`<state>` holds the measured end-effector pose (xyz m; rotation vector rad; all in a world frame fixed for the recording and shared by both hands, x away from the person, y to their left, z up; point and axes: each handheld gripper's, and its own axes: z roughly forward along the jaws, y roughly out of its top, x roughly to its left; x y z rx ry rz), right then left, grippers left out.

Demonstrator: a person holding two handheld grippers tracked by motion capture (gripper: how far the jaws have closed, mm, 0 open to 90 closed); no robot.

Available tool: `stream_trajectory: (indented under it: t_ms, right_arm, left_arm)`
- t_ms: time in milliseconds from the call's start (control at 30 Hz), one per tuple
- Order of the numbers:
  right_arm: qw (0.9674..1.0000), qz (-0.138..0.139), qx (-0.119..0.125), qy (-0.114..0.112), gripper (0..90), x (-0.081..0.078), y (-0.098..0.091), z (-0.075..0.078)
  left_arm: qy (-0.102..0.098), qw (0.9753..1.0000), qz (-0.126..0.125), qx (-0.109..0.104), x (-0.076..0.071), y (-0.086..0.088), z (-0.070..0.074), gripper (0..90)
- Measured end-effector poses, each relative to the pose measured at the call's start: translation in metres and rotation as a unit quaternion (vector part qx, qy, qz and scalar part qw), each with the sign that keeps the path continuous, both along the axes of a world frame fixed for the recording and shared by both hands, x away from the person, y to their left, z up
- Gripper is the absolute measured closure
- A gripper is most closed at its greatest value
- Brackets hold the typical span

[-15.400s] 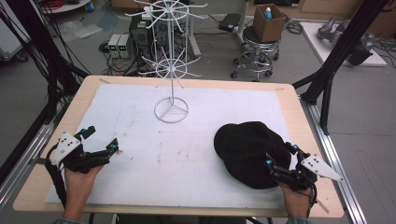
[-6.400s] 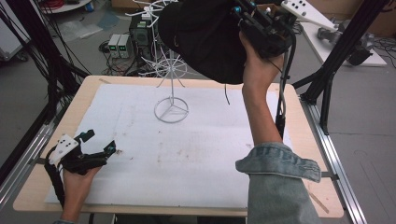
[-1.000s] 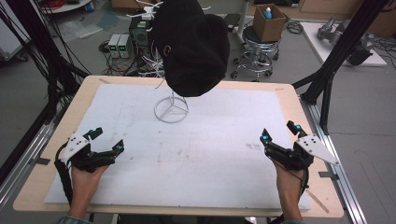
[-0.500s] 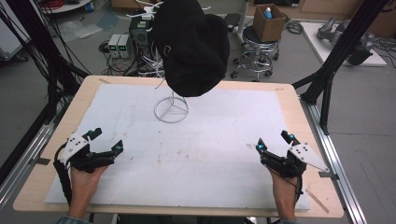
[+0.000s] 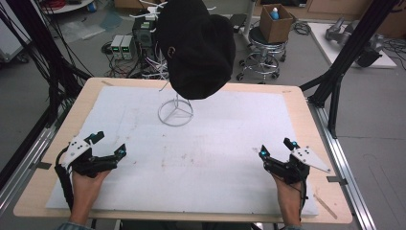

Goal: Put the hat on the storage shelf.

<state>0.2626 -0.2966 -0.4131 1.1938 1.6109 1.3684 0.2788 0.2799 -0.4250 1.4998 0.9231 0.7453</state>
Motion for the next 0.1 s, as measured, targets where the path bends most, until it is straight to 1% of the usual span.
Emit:
stream_trajectory:
  t_ms: [100]
  right_arm:
    - [1.0,-0.002,0.001,-0.002,11.1,-0.0006,-0.0009,0.0005]
  left_arm:
    - [0.0,1.0,0.0,0.002,0.0001,0.0002,-0.0001,3.9]
